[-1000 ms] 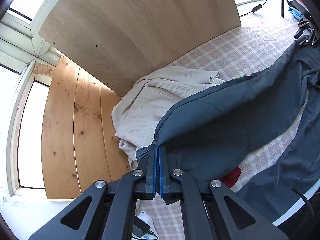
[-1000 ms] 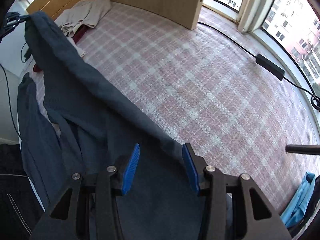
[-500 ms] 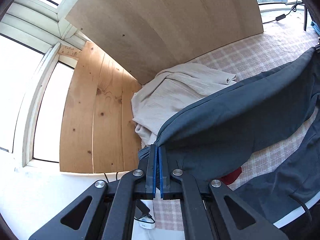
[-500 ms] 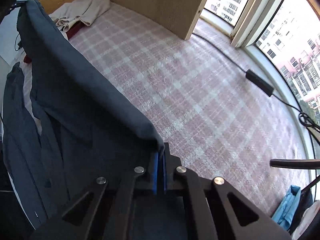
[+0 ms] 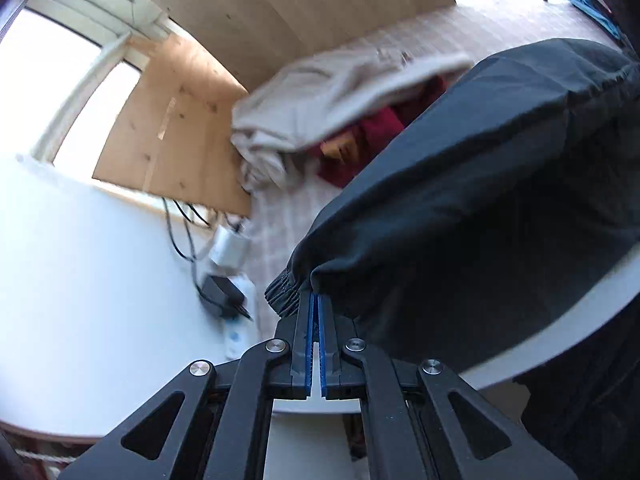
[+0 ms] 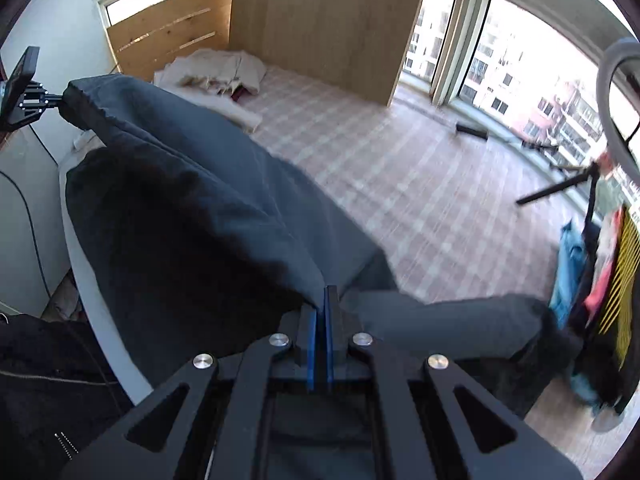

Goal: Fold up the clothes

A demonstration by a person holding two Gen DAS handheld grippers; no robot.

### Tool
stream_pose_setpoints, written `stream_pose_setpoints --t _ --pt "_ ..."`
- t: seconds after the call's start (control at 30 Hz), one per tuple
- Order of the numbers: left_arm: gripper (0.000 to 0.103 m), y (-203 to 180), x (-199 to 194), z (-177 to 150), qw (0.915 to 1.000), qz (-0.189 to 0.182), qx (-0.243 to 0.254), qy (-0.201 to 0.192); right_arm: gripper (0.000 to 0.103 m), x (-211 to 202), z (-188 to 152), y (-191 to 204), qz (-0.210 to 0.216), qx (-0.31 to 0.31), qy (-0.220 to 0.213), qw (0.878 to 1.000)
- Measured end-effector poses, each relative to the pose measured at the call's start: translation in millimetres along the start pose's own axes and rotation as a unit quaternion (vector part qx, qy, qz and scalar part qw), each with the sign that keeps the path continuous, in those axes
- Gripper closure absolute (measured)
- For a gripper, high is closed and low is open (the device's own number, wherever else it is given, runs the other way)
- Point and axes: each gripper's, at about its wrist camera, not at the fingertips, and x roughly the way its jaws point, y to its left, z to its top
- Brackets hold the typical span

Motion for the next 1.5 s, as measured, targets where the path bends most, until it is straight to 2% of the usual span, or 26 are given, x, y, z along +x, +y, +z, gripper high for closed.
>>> stream_pose_setpoints --t 0.07,0.17,0.23,0.33,0.37,0.43,0.5,0.6,0.73,0.8,0.83,0.87,0.9,1.07,1.17,1.23,1.33,1.43,1.5 --pt "0.102 -16.7 35.6 -30.8 0.9990 -0.024 -0.006 0.037 0.100 27.6 -29.2 20.4 0.005 0.012 0.044 0.999" --pt "0.102 -34.4 60.0 -55.4 0.9981 -0.043 -0.002 0.043 0.100 56.2 -53.8 45.2 -0.013 0.004 0.077 0.997" --pt "0.102 -30.2 62.3 -58.6 0.9984 -0.045 -0.012 0.033 0.100 63.0 -54.2 50.9 -0.025 -0.001 0.087 0.996" --pt "0.101 -17.6 41.5 -52.6 0.9996 -0.026 -0.002 -0.014 0.100 61.2 -46.7 48.3 -0.042 0.004 0.085 0.996" --pt "0.100 -13.2 30.3 -54.0 0.9992 -0.020 0.000 -0.034 0.100 58.4 -45.6 49.0 -0.049 0.003 0.084 0.995" --pt "0.095 -12.2 21.5 -66.5 0.9989 -0.015 0.004 -0.044 0.100 53.4 -45.6 51.5 -0.063 0.001 0.083 0.995" --pt "0.089 -16.8 32.5 -89.2 0.9992 -0.037 0.010 -0.011 0.100 54.9 -52.2 56.5 -0.067 0.002 0.090 0.994" --pt "0.089 -24.6 50.6 -131.2 0.9949 -0.089 0.008 0.047 0.100 65.1 -66.1 63.5 -0.069 0.007 0.111 0.991" --pt "0.089 12.6 51.1 -131.1 0.9888 -0.120 -0.078 0.043 0.100 69.2 -71.9 66.7 -0.073 0.012 0.120 0.990" --pt "0.085 35.5 47.9 -114.7 0.9863 -0.126 -0.106 0.012 0.100 66.6 -68.4 63.4 -0.073 0.020 0.120 0.990" --pt "0.080 35.6 47.9 -106.0 0.9875 -0.125 -0.095 0.003 0.100 64.9 -66.0 61.4 -0.071 0.026 0.120 0.990" --pt "0.067 35.7 48.0 -97.4 0.9886 -0.125 -0.084 -0.005 0.100 63.3 -63.6 60.4 -0.070 0.029 0.119 0.990" --pt "0.059 31.2 52.2 -89.1 0.9902 -0.123 -0.066 -0.005 0.100 61.6 -61.3 60.5 -0.074 0.027 0.118 0.990" --pt "0.061 11.0 58.7 -67.0 0.9947 -0.102 -0.002 -0.012 0.100 56.7 -57.3 62.8 -0.082 0.013 0.120 0.989" --pt "0.061 4.2 49.6 -53.9 0.9921 -0.118 0.039 -0.019 0.100 55.6 -56.9 59.3 -0.075 0.021 0.124 0.989" --pt "0.059 -8.0 35.3 -48.3 0.9869 -0.136 0.082 -0.031 0.100 54.8 -55.7 57.3 -0.072 0.023 0.126 0.989" --pt "0.059 -19.5 41.2 -31.7 0.9834 -0.137 0.117 -0.023 0.100 53.3 -52.6 57.2 -0.071 0.017 0.126 0.989" --pt "0.067 -34.3 50.6 -24.7 0.9765 -0.150 0.155 -0.003 0.100 52.7 -49.9 57.7 -0.073 0.010 0.125 0.990" --pt "0.099 -41.3 57.6 -23.6 0.9726 -0.152 0.175 0.013 0.100 52.6 -49.1 57.6 -0.073 0.007 0.125 0.989"
